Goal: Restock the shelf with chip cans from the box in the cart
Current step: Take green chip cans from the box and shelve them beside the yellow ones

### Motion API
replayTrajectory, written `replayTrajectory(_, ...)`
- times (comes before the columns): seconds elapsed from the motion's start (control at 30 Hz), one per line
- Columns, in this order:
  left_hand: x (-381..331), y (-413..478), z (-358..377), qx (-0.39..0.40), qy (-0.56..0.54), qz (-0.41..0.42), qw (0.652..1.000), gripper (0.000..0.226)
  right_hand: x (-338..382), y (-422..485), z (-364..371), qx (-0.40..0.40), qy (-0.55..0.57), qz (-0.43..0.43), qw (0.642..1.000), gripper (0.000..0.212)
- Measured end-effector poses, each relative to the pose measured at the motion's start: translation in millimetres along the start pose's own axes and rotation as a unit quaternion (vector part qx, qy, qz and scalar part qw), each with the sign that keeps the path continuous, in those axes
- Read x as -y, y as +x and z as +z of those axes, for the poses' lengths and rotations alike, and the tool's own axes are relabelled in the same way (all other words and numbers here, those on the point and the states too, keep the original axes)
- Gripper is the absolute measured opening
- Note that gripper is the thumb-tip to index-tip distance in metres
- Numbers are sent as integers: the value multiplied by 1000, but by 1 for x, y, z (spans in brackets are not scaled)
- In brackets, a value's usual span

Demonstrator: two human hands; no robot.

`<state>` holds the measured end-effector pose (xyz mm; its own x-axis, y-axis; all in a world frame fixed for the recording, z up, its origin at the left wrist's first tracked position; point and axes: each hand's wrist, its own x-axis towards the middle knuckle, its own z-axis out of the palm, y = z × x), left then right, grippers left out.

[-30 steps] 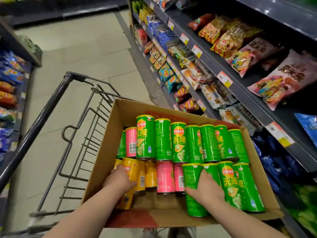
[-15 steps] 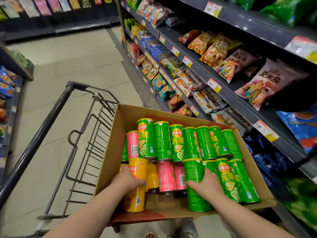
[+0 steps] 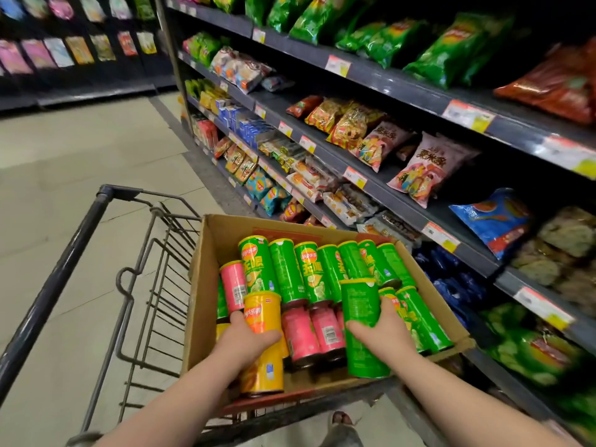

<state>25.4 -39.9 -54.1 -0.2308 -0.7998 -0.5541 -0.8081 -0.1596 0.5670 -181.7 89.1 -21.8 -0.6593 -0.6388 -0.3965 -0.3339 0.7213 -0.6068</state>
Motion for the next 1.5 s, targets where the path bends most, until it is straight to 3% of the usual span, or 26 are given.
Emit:
replayTrajectory(0.5, -59, -41, 18, 17, -26, 147, 989, 83, -11, -54, -43, -92, 53, -14, 994, 83)
replayTrajectory(0.63, -89, -60, 39, 28, -5, 198, 980, 84, -30, -70, -72, -128, 69, -26, 989, 68)
replayTrajectory(1.1, -209, -187, 191, 111, 15, 309, 944, 80, -173, -144, -211, -231, 158, 37, 959, 68)
replayTrajectory(1.4, -273, -269, 269, 135, 15, 376, 917, 85, -248, -184, -301, -280, 171, 23, 944, 67)
replayTrajectory(1.5, -290, -290, 280, 149, -9, 395, 907, 74, -263, -189, -324, -292, 168, 10, 941, 68)
